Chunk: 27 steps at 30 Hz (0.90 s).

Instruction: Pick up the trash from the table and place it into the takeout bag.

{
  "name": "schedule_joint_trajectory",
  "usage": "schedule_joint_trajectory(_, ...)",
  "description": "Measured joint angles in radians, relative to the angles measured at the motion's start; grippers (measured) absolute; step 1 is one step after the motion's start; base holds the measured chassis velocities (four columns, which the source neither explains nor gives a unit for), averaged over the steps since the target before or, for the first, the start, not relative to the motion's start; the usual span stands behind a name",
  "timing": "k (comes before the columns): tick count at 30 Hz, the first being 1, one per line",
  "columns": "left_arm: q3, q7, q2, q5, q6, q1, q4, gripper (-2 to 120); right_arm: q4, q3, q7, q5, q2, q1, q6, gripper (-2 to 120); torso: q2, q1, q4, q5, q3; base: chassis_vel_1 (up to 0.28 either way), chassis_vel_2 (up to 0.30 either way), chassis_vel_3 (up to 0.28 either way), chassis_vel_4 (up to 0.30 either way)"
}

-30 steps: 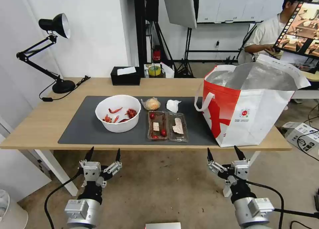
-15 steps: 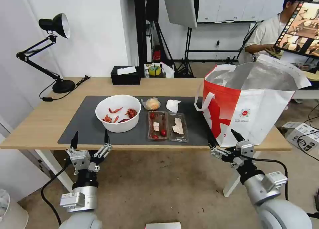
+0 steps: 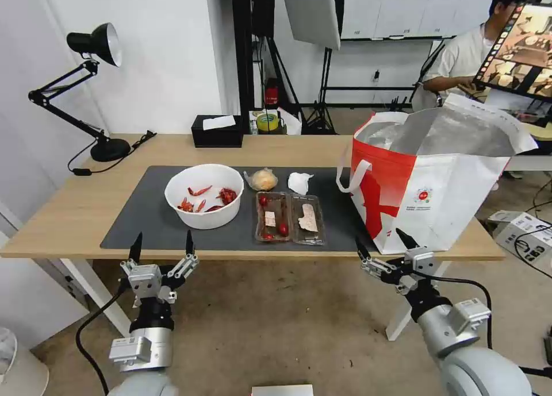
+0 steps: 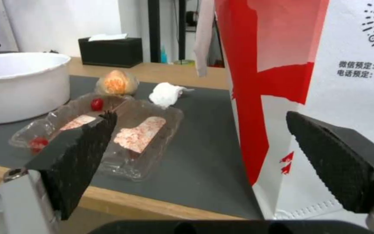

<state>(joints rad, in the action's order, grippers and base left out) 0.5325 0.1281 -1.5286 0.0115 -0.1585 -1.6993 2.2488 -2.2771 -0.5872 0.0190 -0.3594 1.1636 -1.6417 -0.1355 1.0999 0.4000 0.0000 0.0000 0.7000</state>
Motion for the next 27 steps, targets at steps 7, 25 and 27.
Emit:
schedule_joint_trajectory(7, 0.001, -0.001, 0.001, 0.007, 0.014, -0.007, 0.001, 100, 0.0, 0.007, 0.002, -0.003, 0.005, -0.001, 0.0, 100, 0.0, 0.0, 0.0, 0.0, 0.0, 0.0, 0.0, 0.0, 0.0)
schedule_joint_trajectory(25, 0.003, -0.067, 0.074, -0.082, 0.067, -0.029, 0.029, 100, -0.086, 0.101, -0.275, -0.933, 0.013, 0.135, -0.086, 100, 0.0, 0.0, 0.0, -0.0003, 0.0, 0.0, 0.0, 0.0, 0.0)
schedule_joint_trajectory(27, 0.007, -0.069, 0.081, -0.089, 0.066, -0.027, 0.022, 100, -0.062, 0.145, -0.336, -1.06, 0.036, 0.177, -0.061, 100, 0.0, 0.0, 0.0001, 0.0, 0.0, 0.0, 0.0, 0.0, 0.0)
